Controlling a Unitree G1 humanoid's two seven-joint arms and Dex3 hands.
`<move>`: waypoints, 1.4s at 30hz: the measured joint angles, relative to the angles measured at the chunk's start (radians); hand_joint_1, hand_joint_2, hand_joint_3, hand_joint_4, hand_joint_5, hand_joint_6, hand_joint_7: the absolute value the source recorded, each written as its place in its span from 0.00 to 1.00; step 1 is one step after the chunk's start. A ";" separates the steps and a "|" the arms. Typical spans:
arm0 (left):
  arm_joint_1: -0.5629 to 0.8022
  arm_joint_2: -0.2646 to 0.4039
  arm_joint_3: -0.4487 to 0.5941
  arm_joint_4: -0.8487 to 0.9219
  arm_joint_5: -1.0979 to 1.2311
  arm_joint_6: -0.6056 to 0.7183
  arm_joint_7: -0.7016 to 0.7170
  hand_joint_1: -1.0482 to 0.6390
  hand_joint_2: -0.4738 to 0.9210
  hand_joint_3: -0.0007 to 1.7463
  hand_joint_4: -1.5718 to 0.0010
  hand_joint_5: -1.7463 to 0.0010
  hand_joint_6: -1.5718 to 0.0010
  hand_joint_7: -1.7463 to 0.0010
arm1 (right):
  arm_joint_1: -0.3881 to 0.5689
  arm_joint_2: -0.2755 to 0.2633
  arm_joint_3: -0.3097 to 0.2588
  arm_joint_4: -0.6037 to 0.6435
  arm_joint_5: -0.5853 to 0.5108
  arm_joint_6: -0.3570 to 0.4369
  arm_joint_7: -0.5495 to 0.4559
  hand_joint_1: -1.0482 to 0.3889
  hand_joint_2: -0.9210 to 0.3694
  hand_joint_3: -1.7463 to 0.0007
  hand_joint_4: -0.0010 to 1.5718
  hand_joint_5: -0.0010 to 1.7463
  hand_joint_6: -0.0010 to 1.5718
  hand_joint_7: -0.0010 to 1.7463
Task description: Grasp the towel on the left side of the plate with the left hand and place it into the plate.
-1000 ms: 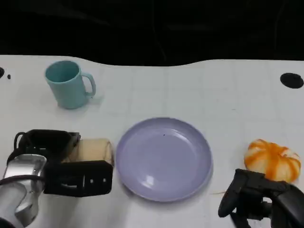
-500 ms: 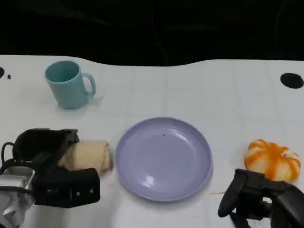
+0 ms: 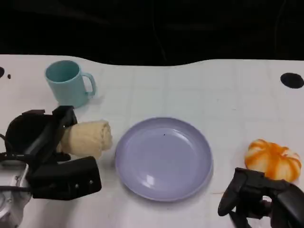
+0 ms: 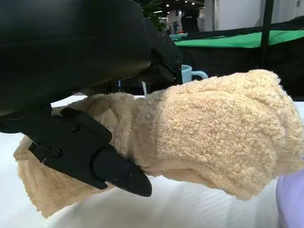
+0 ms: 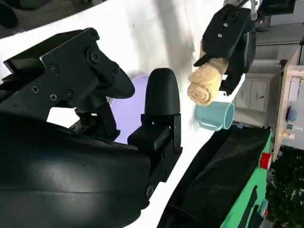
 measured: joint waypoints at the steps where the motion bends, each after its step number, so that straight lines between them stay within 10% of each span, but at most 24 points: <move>1: 0.005 0.000 0.004 -0.024 0.000 0.014 -0.013 0.50 0.97 0.15 0.47 0.00 0.65 0.00 | 0.000 0.000 0.000 0.000 0.000 0.000 0.000 0.71 0.28 0.35 0.48 1.00 0.40 0.83; 5: 0.013 -0.001 0.020 -0.121 -0.003 0.043 -0.052 0.50 0.95 0.17 0.45 0.00 0.63 0.00 | 0.000 -0.001 0.000 0.000 -0.002 0.000 0.000 0.71 0.28 0.34 0.48 1.00 0.41 0.83; 11: 0.011 -0.040 0.018 -0.215 -0.006 0.026 -0.068 0.49 0.71 0.53 0.43 0.00 0.60 0.00 | 0.000 -0.001 0.001 0.000 -0.002 0.000 0.000 0.71 0.28 0.34 0.47 1.00 0.41 0.83; 32: -0.104 -0.235 -0.106 -0.210 0.006 0.050 -0.236 0.51 0.71 0.48 0.45 0.00 0.60 0.00 | -0.004 0.002 0.019 -0.004 -0.010 0.014 -0.010 0.69 0.28 0.36 0.47 1.00 0.41 0.82; 34: -0.115 -0.241 -0.117 -0.196 0.006 0.052 -0.247 0.50 0.74 0.42 0.46 0.00 0.58 0.09 | -0.004 0.001 0.019 -0.007 -0.010 0.016 -0.010 0.69 0.28 0.36 0.47 1.00 0.41 0.82; 38: -0.132 -0.264 -0.129 -0.165 -0.007 0.051 -0.258 0.47 0.93 0.17 0.58 0.14 0.50 0.65 | -0.004 0.001 0.019 -0.009 -0.009 0.016 -0.010 0.69 0.28 0.36 0.48 1.00 0.42 0.82; 42: -0.132 -0.280 -0.143 -0.162 -0.028 0.054 -0.314 0.35 1.00 0.07 0.71 0.59 0.63 0.96 | -0.004 0.001 0.019 -0.009 -0.009 0.016 -0.010 0.68 0.28 0.36 0.48 1.00 0.42 0.81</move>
